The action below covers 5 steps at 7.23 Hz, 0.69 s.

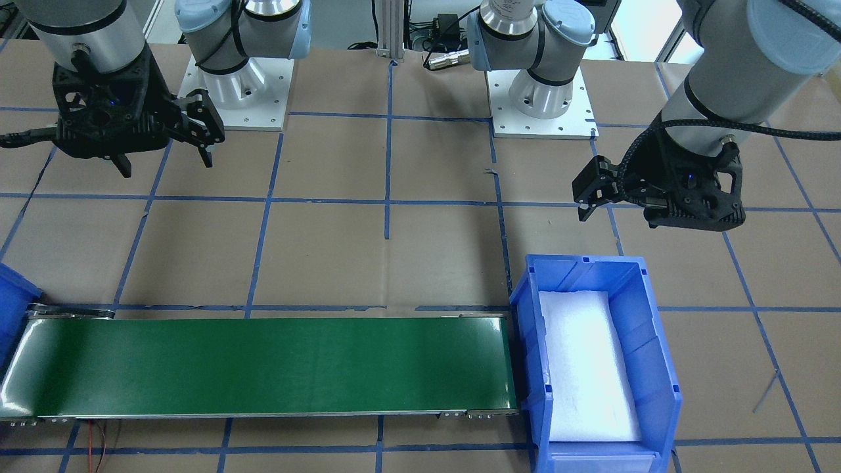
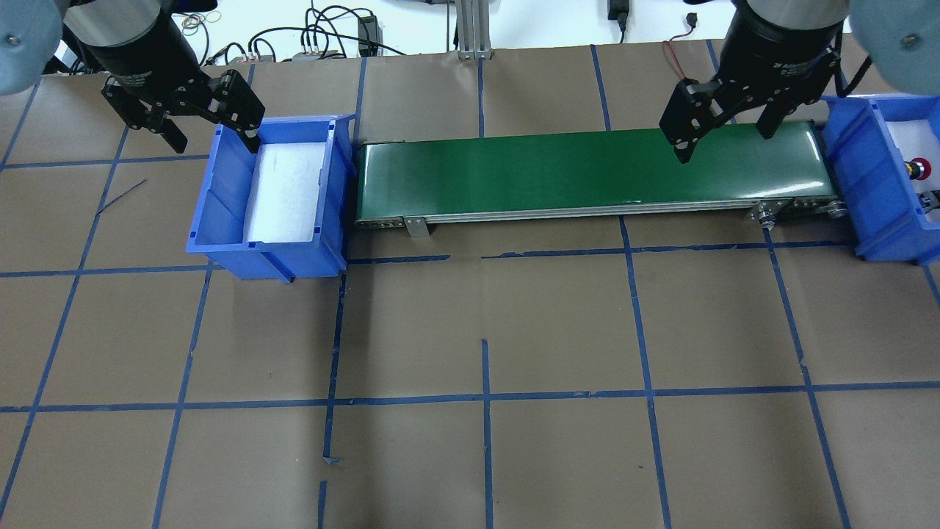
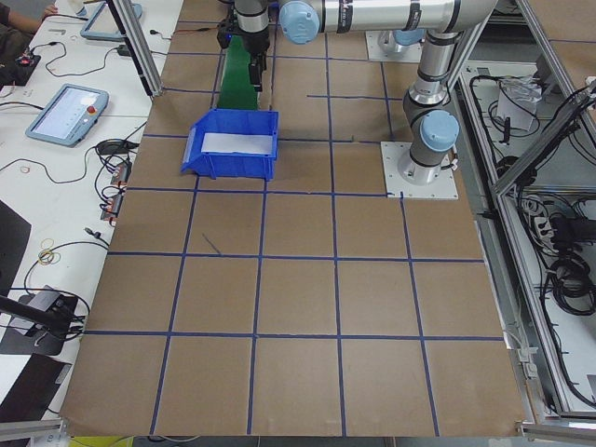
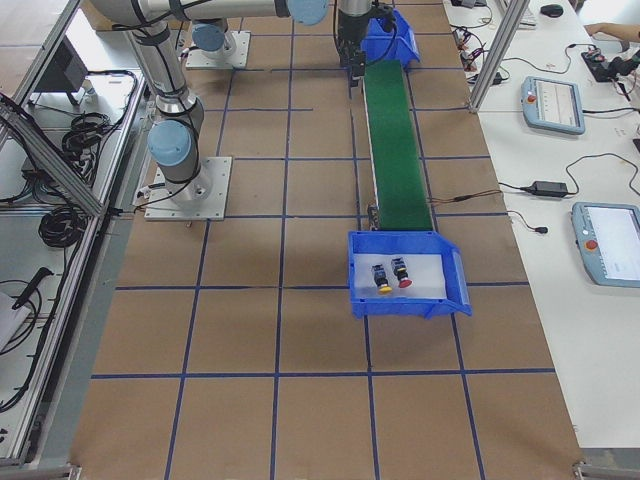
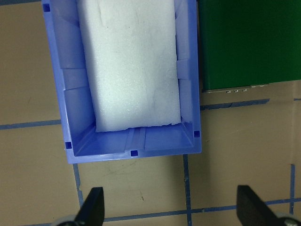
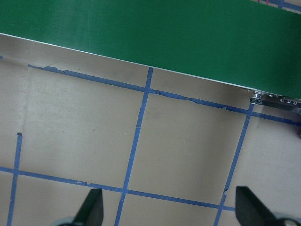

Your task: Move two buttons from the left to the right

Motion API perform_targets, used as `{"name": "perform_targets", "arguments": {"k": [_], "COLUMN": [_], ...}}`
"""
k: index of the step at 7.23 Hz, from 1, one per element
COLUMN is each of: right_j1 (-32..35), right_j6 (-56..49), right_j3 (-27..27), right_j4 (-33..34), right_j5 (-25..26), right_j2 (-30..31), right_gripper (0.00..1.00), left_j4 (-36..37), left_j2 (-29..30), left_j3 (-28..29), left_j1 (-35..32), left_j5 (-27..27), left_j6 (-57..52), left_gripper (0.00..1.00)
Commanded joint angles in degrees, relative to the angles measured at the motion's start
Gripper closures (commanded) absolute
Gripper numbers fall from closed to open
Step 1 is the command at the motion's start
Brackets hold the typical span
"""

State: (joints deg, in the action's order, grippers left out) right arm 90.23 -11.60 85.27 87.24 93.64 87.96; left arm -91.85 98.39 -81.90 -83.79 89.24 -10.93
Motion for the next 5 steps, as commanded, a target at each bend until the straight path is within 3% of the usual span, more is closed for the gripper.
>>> {"name": "perform_targets", "arguments": {"k": [1, 2, 5], "right_j1": [0.91, 0.91, 0.91], "right_j6": [3.34, 3.69, 3.6], "right_j3": [-0.45, -0.36, -0.1], "right_j4": [0.74, 0.66, 0.48], "right_j5": [1.1, 3.89, 3.39], "right_j2": [-0.16, -0.25, -0.77], "right_gripper": [0.0, 0.0, 0.0], "left_j4": [0.09, 1.23, 1.68], "left_j2": [-0.04, 0.14, 0.14], "left_j3": [-0.01, -0.18, -0.27], "left_j1": [0.12, 0.12, 0.12], "left_j5": [0.24, 0.24, 0.32], "left_j6": [-0.58, -0.85, -0.94], "left_gripper": [0.0, 0.0, 0.0]}}
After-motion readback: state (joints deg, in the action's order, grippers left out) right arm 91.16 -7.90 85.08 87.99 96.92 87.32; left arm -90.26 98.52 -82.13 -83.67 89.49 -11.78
